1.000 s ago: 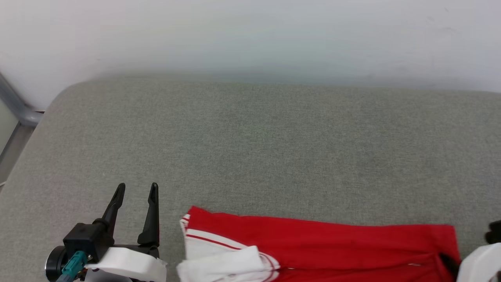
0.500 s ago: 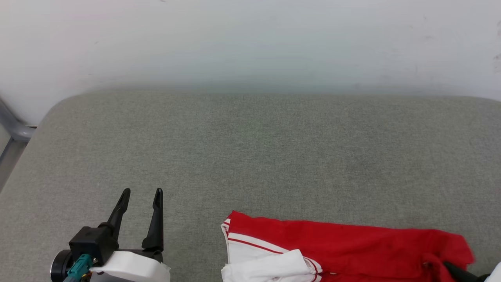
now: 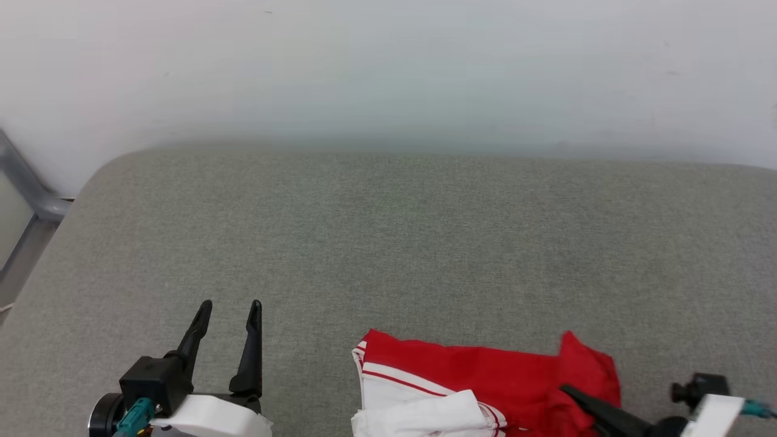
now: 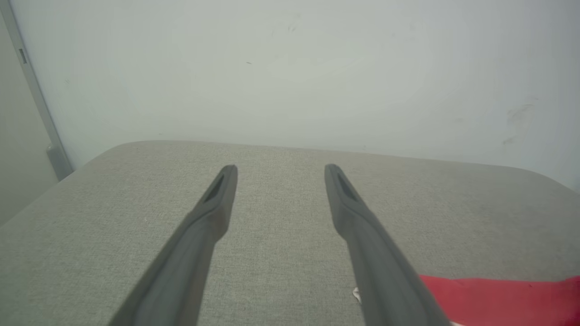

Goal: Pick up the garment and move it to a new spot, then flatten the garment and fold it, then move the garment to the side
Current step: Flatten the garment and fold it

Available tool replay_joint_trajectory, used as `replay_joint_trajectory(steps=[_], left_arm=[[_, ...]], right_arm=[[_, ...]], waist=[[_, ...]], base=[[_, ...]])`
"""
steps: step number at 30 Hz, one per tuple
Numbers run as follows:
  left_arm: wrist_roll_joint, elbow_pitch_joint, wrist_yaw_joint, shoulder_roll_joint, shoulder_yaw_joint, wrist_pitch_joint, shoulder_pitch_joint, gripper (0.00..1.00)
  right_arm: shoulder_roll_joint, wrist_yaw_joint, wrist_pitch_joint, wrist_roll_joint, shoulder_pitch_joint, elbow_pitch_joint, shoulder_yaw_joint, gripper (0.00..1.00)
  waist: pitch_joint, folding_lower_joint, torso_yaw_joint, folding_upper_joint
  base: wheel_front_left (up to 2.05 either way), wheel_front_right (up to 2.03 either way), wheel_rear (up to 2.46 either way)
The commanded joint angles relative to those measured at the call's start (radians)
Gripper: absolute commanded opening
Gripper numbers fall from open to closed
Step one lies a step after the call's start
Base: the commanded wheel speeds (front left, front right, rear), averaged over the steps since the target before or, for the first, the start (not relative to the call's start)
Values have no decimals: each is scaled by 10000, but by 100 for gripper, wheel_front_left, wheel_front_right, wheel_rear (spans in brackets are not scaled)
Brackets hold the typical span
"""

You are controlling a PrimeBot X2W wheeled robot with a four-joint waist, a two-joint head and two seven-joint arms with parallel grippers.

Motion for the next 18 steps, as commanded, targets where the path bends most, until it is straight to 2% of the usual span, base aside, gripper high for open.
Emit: replay_joint_trajectory(steps=[1,6,12,18], left_arm=[[78,-5,-20,19,-8,19,-144,100],[110,47,-59,15,-93,49,-304,100],[133,63,-173,-57,-125,29,-617,100],[142,211,-332,-264,-111,-17,-946,100]], right_arm=[[32,-5,-216,267,-92,-61,327,0],[29,-5,-1449,1587,-168,-322,2404,0],[27,-5,-2827,2213,-648,-378,4405,0],[23,-5,-3995,1439,-1217,257,5576,0]], waist=[[18,0,67,0],[146,0,340,0],[595,0,717,0],[1191,0,978,0]], base=[[0,0,0],[0,0,0],[0,0,0],[0,0,0]])
